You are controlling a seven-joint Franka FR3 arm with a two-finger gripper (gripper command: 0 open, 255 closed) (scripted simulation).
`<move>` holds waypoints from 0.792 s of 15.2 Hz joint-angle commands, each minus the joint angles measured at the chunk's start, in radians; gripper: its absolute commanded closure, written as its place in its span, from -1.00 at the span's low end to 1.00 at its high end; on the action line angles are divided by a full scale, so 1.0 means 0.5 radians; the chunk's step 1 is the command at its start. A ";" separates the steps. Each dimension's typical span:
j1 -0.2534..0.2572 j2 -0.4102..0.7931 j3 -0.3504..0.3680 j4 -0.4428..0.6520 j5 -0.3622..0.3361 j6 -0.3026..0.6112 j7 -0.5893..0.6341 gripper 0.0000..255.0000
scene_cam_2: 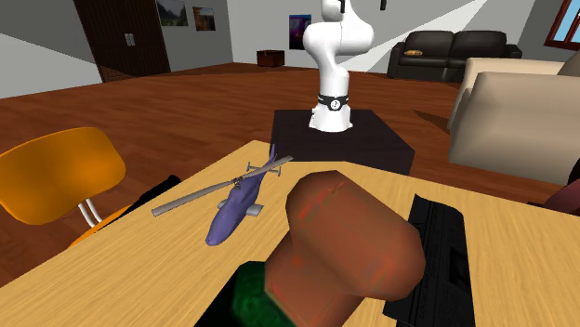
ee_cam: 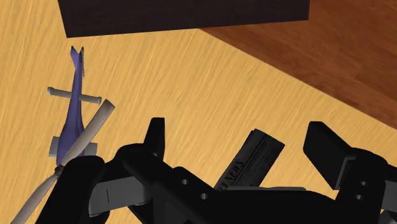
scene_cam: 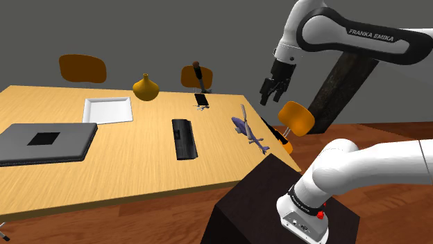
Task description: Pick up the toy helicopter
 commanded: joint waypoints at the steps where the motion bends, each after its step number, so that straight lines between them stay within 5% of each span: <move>1: 0.000 0.000 0.000 0.000 0.000 0.000 0.000 -1.00; 12: -0.160 0.520 -0.063 -0.195 -0.234 0.724 0.061 -1.00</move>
